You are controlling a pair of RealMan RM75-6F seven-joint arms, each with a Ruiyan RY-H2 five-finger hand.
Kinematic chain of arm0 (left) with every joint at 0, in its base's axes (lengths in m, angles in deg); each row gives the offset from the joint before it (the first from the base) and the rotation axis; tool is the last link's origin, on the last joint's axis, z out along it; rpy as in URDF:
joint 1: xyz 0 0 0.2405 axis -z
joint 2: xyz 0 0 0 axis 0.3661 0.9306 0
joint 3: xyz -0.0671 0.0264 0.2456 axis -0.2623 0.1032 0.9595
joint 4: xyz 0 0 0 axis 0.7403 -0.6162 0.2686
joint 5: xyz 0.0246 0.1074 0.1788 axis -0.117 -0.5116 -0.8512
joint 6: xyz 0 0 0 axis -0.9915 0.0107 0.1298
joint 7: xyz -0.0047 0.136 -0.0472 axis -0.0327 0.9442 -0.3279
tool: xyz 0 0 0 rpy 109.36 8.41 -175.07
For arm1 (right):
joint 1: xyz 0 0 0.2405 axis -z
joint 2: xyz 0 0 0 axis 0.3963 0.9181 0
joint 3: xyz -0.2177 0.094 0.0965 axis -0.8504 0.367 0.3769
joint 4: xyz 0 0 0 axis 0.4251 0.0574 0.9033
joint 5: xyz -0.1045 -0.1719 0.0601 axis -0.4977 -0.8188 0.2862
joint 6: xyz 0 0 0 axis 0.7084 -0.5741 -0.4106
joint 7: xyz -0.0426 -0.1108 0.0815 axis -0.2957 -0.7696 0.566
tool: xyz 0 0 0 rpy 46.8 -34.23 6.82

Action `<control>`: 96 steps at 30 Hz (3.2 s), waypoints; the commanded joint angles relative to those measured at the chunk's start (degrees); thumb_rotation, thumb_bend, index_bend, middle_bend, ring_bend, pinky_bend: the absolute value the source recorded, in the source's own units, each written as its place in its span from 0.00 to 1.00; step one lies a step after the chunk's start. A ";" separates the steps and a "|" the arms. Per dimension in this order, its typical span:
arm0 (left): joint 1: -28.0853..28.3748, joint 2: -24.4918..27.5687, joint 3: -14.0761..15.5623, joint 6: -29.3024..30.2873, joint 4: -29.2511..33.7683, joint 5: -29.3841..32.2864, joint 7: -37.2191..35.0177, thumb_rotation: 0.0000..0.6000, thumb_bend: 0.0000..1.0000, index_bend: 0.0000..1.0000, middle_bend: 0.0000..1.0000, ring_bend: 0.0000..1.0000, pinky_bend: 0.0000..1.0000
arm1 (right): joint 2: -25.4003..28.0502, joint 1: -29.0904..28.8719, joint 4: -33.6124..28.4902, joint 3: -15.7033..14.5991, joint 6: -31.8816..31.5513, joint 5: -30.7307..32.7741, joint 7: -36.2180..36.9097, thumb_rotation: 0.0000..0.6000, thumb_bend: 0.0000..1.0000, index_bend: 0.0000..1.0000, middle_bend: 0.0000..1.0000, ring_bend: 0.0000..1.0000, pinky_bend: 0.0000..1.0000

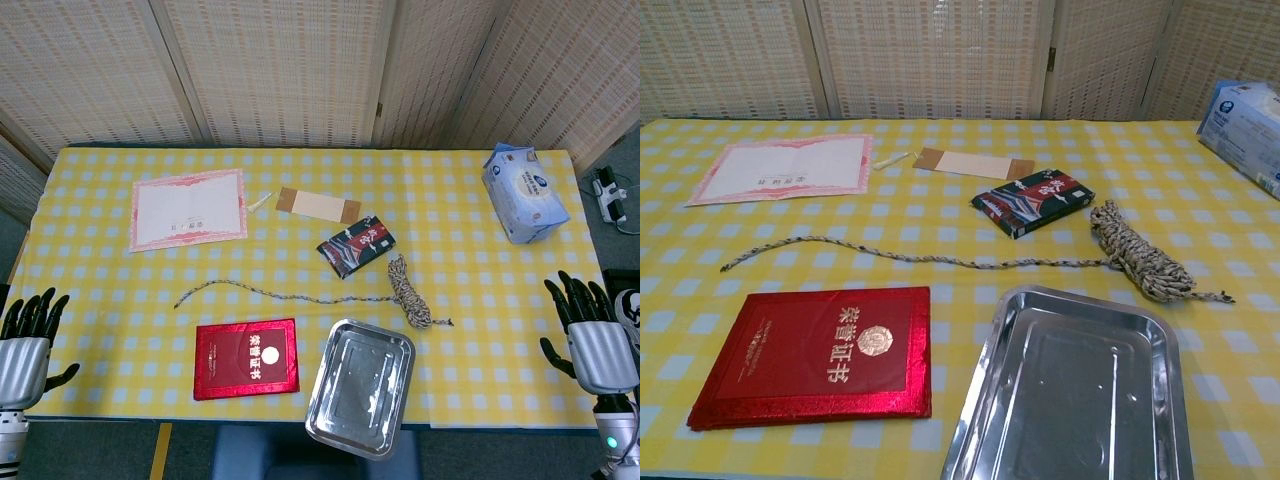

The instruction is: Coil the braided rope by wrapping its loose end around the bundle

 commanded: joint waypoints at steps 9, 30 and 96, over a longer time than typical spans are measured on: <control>-0.06 -0.08 0.22 -0.30 -0.03 0.35 0.11 1.00 0.13 0.01 0.01 0.03 0.00 | -0.15 -0.27 -0.05 0.00 0.44 -0.04 -0.19 1.00 0.36 0.00 0.00 0.05 0.00; -0.20 0.29 1.03 -0.25 0.18 -1.29 -1.58 1.00 0.13 0.01 0.01 0.03 0.00 | -6.57 -9.99 2.21 2.64 13.68 2.01 1.97 1.00 0.36 0.00 0.00 0.04 0.00; -0.44 1.32 2.17 -2.66 -0.49 -0.75 -5.60 1.00 0.13 0.01 0.01 0.03 0.00 | -23.87 -28.38 22.70 4.65 35.31 17.35 -2.94 1.00 0.21 0.23 0.22 0.28 0.13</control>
